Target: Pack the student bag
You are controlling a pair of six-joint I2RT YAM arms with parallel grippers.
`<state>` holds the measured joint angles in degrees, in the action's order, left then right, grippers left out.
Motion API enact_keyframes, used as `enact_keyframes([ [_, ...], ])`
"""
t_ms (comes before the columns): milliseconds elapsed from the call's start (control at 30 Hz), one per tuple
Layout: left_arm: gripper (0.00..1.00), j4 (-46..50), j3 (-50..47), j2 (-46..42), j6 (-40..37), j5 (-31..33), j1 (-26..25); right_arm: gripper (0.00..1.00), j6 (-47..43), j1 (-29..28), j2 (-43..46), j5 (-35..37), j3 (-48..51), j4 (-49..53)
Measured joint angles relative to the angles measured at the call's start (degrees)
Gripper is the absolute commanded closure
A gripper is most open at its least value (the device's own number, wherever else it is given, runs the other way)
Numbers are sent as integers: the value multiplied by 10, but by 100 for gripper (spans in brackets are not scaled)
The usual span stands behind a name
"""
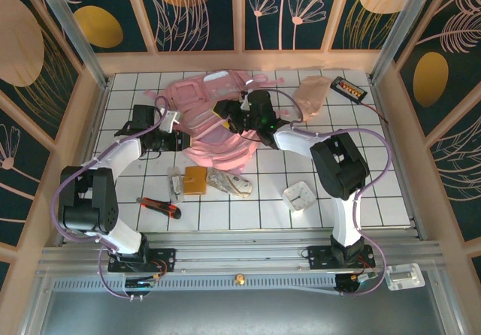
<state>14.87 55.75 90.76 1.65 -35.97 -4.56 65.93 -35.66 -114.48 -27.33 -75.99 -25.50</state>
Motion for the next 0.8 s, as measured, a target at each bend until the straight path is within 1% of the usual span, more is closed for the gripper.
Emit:
enact_keyframes([
  [67, 67, 0, 0, 5, -1, 5, 0, 42, 2, 1, 0, -3, 0, 0],
  [200, 62, 3, 0, 12, -8, 30, 0, 41, 5, 1, 0, -10, 0, -1],
  [533, 61, 6, 0, 22, -13, 92, 0, 41, 9, 4, 0, -16, 13, -17],
  [567, 62, 7, 0, 22, -12, 94, 0, 41, 10, 4, 0, -17, 13, -18],
  [700, 76, 8, 0, 24, -16, 90, 0, 42, 11, 5, 0, -18, 15, -22],
  [767, 87, 9, 0, 27, -16, 83, 0, 42, 11, 6, 0, -20, 15, -22],
  [800, 91, 9, 0, 28, -16, 79, 0, 42, 11, 6, 0, -22, 15, -22],
])
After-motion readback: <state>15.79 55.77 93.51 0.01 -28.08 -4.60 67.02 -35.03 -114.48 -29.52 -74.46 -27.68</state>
